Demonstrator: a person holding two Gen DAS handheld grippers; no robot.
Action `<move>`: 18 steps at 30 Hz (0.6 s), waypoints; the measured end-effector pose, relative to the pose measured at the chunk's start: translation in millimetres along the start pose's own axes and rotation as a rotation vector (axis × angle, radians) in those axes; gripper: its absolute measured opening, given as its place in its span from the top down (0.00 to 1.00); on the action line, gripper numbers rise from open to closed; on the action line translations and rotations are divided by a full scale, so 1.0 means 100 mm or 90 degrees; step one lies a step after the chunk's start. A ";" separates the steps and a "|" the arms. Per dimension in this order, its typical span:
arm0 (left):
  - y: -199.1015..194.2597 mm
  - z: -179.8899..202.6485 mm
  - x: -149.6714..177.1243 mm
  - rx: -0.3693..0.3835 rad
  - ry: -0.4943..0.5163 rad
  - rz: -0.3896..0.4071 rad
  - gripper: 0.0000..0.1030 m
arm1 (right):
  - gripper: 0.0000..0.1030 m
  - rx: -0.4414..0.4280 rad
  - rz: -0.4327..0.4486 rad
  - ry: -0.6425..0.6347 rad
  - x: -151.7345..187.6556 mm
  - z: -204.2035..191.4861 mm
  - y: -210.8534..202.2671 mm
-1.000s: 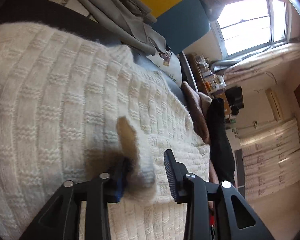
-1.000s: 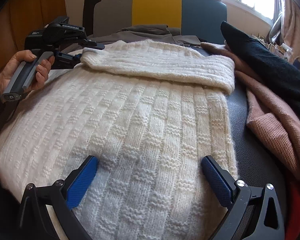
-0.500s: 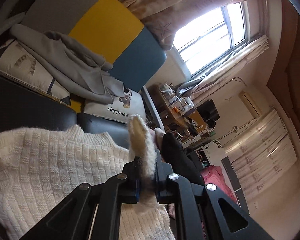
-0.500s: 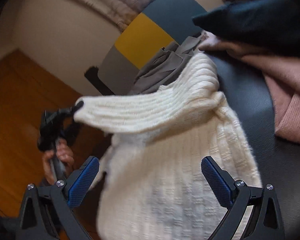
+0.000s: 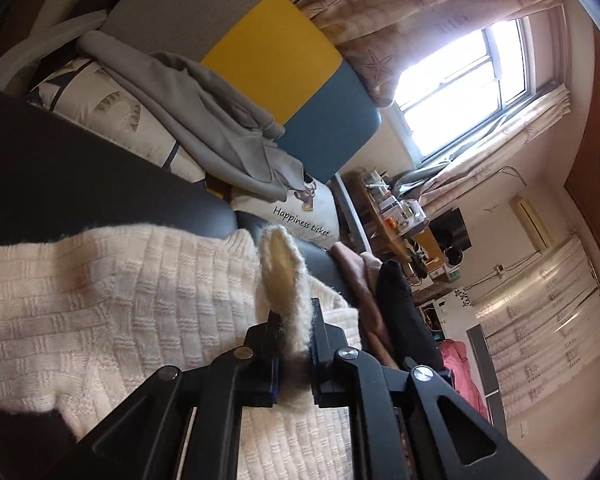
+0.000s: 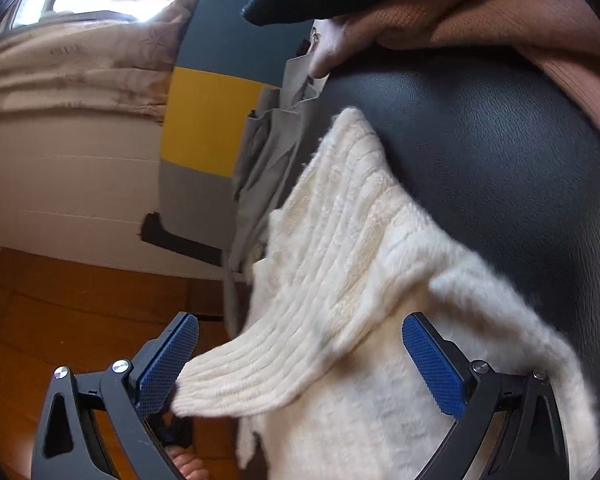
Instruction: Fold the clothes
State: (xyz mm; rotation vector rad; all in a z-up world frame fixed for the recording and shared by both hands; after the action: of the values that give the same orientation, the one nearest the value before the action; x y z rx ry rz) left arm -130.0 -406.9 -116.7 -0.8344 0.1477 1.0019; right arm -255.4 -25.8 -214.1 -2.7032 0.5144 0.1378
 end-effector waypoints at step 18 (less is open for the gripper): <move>0.25 -0.66 0.08 -0.124 0.016 0.001 0.91 | 0.89 0.248 0.031 -0.251 -0.05 0.08 0.11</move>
State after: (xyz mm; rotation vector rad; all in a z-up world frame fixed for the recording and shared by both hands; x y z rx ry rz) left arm -128.4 -440.1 -179.6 -1.0246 0.0738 1.0182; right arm -263.9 -30.5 -224.5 -2.2086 0.4321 0.5154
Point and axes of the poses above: each gripper's, at about its wrist camera, not at the fingertips, and y roughly the way its jaws point, z to its right, x to its underside, the point moved 6 cm from there along y, roughly the way its jaws point, and after that the axes turned 6 degrees about -x, right-handed, at the moved point
